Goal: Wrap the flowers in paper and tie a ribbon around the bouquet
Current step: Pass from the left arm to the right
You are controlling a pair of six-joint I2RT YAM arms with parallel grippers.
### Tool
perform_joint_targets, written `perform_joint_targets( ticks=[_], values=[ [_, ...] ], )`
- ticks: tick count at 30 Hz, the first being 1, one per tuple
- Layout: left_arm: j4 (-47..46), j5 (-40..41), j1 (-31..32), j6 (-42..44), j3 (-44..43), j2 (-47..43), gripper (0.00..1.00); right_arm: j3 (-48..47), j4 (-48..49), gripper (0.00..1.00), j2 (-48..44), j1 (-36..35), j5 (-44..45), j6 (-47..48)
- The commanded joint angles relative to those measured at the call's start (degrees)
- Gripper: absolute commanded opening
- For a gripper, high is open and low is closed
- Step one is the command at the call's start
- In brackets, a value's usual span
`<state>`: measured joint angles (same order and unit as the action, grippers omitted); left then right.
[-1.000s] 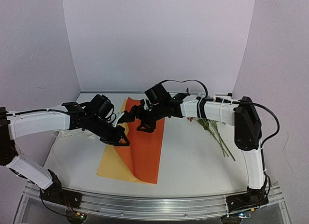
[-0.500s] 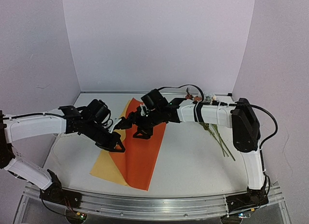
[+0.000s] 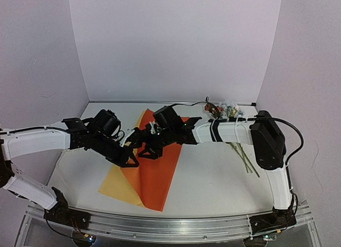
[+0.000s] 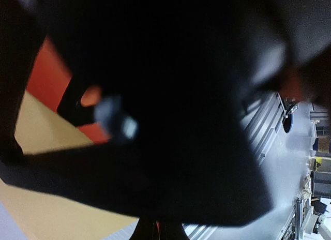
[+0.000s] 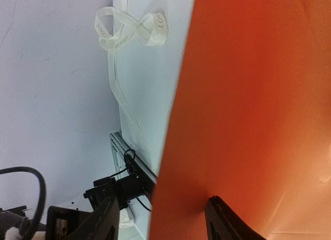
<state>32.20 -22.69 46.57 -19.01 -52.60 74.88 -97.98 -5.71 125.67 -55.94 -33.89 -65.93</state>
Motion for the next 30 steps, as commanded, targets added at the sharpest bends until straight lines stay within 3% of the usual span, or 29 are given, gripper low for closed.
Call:
perform_joint_targets(
  ticks=[1, 21, 23, 28, 30],
  values=[
    [-3.3, -1.0, 0.5, 1.9, 0.5, -2.1, 0.00, 2.8, 4.4, 0.54, -0.9, -1.3, 0.1, -0.8],
    [-3.5, -0.5, 0.5, 0.9, 1.7, -3.1, 0.01, 6.0, 4.4, 0.12, -4.7, -1.2, 3.8, -0.1],
    [-3.6, -0.4, 0.5, 0.4, 1.9, -3.3, 0.06, 6.4, 4.4, 0.08, -5.0, -1.3, 4.0, 0.0],
    [-4.8, 0.2, 0.5, -2.4, 2.4, -5.3, 0.42, 6.8, 3.4, 0.00, -6.1, -1.2, 4.8, 1.3],
    [-6.2, 1.3, 0.3, -5.0, 2.6, -7.5, 0.51, 6.7, 2.4, 0.00, -6.7, -1.2, 5.3, 2.5]
  ],
)
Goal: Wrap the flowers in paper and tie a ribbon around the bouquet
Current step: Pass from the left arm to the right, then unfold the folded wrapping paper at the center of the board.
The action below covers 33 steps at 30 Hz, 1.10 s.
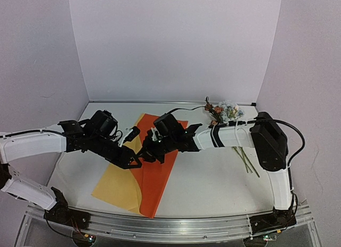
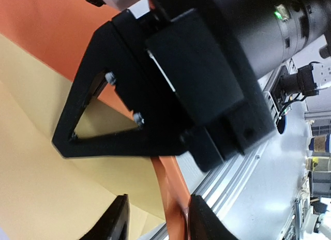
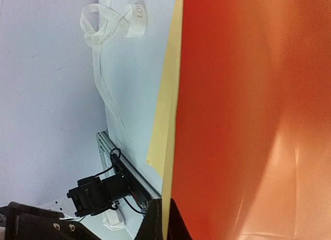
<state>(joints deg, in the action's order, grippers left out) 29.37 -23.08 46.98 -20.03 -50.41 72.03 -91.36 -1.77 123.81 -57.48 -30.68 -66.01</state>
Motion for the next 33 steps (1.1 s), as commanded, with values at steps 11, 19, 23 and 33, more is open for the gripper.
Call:
perform_joint_targets(
  ticks=[11, 19, 23, 33],
  values=[
    [-8.5, 3.7, -18.5, -23.5, 6.0, -4.2, 0.61, 1.6, -5.7, 0.00, -9.8, 0.3, 5.4, 7.5],
    [-30.3, -6.5, -21.4, -31.3, 10.1, 13.9, 0.57, 6.1, -9.6, 0.00, -16.1, 0.3, 10.3, 10.4],
    [-34.9, -5.6, -21.4, -34.1, 11.5, 19.7, 0.55, 9.0, -14.4, 0.00, -20.5, 0.3, 13.9, 12.6],
    [-35.5, 0.2, -21.4, -36.7, 15.9, 23.7, 0.53, 23.1, -29.9, 0.00, -36.2, 0.3, 26.9, 15.4]
  ],
)
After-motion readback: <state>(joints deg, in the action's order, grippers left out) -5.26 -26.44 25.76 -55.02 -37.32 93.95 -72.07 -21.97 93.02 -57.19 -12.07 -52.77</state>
